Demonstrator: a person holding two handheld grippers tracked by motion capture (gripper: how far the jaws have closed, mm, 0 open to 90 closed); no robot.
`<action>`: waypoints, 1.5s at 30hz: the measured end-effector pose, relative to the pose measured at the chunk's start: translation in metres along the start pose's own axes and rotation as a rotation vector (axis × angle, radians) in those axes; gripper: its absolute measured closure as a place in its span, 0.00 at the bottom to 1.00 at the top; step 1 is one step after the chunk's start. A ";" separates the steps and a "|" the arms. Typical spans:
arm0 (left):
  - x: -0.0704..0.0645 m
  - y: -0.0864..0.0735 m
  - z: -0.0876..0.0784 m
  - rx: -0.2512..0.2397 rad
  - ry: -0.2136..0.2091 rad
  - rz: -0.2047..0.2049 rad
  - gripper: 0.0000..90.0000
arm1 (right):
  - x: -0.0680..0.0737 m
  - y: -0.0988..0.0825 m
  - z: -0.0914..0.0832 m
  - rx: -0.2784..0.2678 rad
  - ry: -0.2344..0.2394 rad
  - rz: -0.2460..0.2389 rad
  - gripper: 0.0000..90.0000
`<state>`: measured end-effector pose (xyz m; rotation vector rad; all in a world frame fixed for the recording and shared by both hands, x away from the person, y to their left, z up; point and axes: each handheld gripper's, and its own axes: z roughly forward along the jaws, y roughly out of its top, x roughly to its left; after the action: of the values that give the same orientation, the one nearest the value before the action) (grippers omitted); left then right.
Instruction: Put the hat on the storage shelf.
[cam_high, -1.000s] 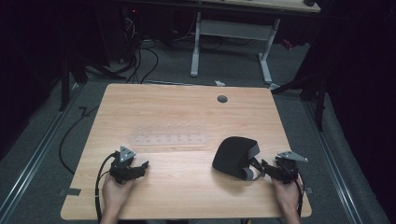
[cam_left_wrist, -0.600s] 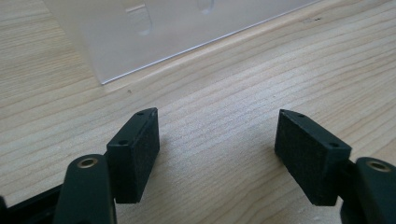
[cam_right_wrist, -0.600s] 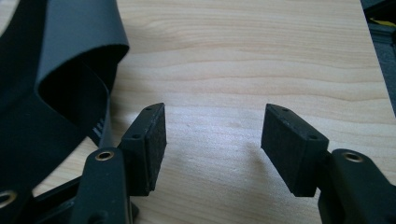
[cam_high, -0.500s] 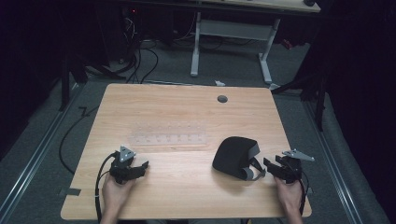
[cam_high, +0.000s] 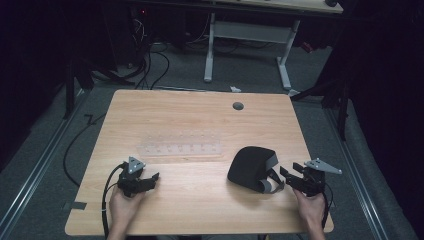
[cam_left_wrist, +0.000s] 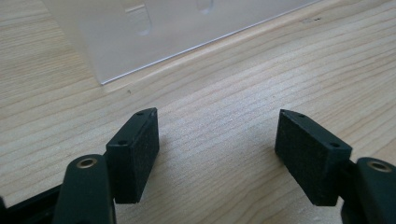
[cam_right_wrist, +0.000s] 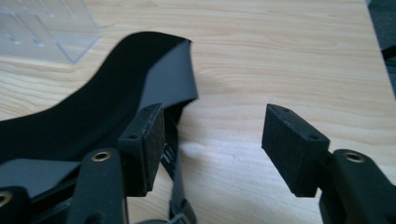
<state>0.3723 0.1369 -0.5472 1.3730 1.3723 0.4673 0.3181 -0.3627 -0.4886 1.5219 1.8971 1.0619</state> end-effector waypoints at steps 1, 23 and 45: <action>0.000 0.000 0.000 0.000 0.000 0.000 0.34 | 0.000 0.000 0.000 0.000 0.000 0.000 0.42; 0.000 0.000 0.000 -0.002 0.002 -0.002 0.34 | -0.001 0.018 0.042 0.040 0.176 0.081 0.30; -0.001 0.000 0.000 -0.001 0.003 -0.003 0.34 | 0.004 0.024 0.075 0.168 0.224 0.068 0.31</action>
<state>0.3725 0.1360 -0.5471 1.3694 1.3762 0.4677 0.3885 -0.3365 -0.5119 1.6279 2.1475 1.1710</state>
